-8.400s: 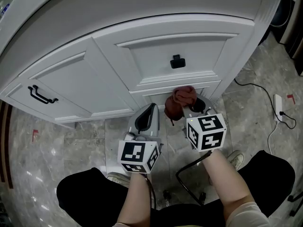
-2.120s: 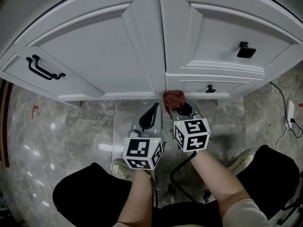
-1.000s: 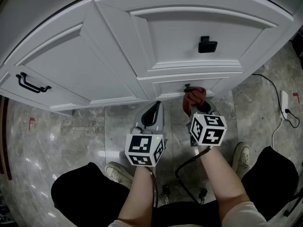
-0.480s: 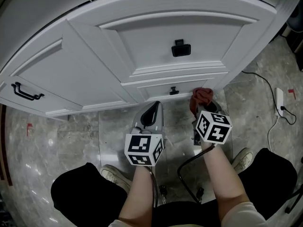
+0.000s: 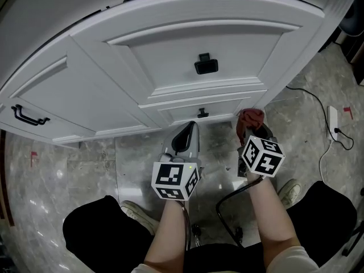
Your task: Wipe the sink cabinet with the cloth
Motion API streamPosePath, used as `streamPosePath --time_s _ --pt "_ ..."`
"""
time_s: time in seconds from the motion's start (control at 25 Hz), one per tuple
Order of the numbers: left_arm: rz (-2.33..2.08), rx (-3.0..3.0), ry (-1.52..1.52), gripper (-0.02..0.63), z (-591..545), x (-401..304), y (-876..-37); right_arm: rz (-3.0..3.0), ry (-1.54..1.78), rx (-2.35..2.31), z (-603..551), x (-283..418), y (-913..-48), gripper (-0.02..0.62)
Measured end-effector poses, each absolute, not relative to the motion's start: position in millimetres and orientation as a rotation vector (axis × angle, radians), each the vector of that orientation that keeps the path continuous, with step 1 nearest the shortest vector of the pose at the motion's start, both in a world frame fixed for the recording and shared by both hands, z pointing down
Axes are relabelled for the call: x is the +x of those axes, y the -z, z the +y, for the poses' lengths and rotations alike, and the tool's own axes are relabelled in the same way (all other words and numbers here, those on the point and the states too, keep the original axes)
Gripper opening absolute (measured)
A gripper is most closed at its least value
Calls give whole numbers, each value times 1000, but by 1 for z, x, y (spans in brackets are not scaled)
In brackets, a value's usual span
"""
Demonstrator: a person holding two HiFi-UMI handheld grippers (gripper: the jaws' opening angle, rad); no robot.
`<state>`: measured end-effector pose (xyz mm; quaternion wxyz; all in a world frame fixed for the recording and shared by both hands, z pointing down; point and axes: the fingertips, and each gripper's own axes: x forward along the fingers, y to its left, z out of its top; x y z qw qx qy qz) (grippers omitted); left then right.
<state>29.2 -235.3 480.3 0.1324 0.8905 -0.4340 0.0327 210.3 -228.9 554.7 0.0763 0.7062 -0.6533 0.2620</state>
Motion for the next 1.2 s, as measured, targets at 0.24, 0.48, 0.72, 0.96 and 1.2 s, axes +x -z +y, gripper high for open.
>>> streamPosePath --time_s 0.24,0.48,0.72,0.96,1.2 --pt "-1312 2635 -25 0 -227 20 -455 -2068 -594 2050 -220 187 -525 77" --pt "-1349 2664 45 0 -196 13 -423 -2222 -488 1961 -193 151 -489 77" --pt "-1403 2652 79 0 -136 4 -402 -2326 -440 1925 -147 128 -459 77" --pt "-1502 2625 167 0 -74 -22 -364 -2384 -312 1923 -78 115 -413 77" --pt "-1539 2714 184 0 -9 -26 -313 -2441 -189 1931 -17 105 -358 77"
